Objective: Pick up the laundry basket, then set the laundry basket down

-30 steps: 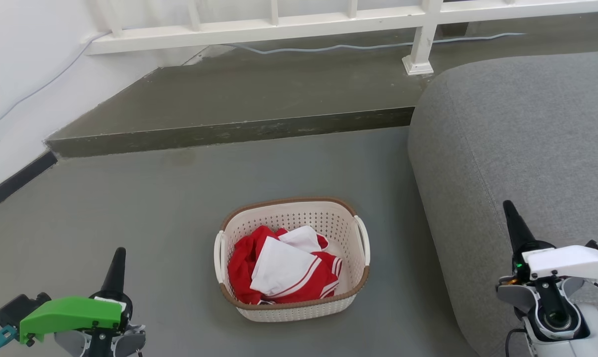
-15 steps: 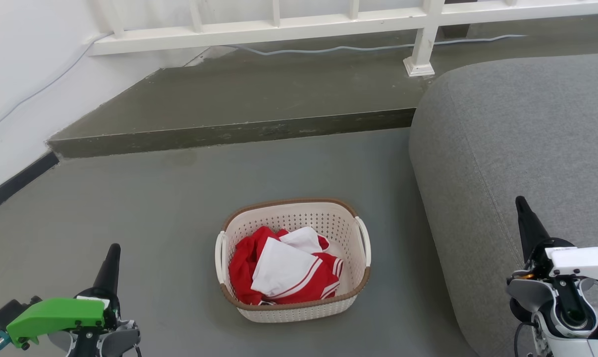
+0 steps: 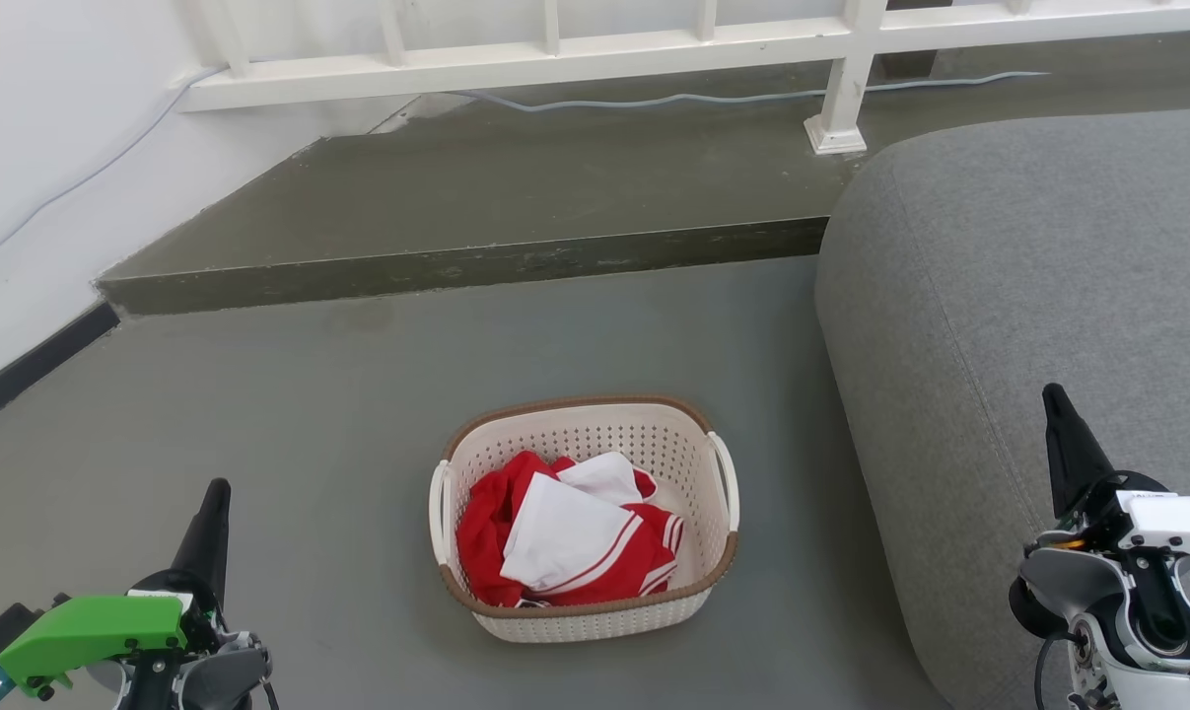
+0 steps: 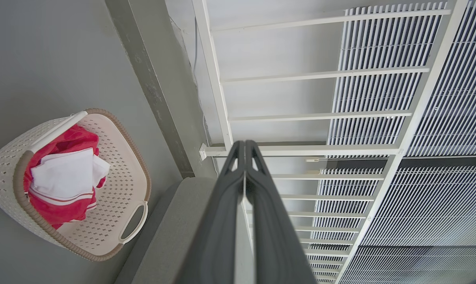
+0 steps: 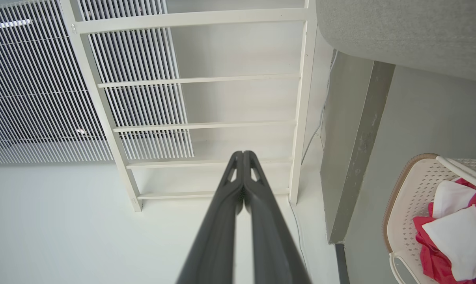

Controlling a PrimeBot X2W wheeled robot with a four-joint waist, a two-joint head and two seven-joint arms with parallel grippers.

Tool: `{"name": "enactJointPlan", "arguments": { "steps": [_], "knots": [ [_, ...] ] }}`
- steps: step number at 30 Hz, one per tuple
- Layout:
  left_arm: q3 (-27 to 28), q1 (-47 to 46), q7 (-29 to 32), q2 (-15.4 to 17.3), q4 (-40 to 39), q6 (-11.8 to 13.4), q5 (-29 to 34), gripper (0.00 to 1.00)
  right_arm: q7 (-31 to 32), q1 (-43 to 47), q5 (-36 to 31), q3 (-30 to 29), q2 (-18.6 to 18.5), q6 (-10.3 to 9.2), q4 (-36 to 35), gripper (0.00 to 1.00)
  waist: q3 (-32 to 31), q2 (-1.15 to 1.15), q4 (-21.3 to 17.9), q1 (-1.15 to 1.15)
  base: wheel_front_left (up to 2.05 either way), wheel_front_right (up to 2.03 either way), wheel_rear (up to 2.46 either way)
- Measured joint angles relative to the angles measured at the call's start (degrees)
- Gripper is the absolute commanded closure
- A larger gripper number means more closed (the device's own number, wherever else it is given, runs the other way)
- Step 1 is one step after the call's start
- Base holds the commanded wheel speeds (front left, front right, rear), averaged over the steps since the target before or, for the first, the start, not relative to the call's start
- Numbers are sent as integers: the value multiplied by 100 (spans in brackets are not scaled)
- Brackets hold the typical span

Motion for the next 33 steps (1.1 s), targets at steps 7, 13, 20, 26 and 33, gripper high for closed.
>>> {"name": "enactJointPlan", "arguments": {
  "steps": [7, 13, 20, 26, 33],
  "knots": [
    [-1, -1, 0, 0, -3, 0, 0, 100, 2, 0, 0, -2, 1, 8, -2, 100, 0, 0, 0, 0, 0, 0, 0],
    [-1, -1, 0, 0, -5, 0, 0, 100, 2, 0, 0, -2, 1, 8, -3, 100, 0, 0, 0, 0, 0, 0, 0],
    [-2, -1, -1, 0, -8, 0, 0, 100, 2, 0, 0, -2, 1, 9, -5, 100, 1, 0, 0, 0, 0, 0, 0],
    [-3, -1, -1, 0, -11, 0, 0, 100, 2, 0, 0, -2, 1, 9, -8, 100, 1, 0, 0, 0, 0, 0, 0],
    [-3, -1, -1, 0, -14, 0, 0, 100, 2, 0, 0, -2, 1, 9, -12, 100, 1, 0, 0, 0, 0, 0, 0]
  ]
}}
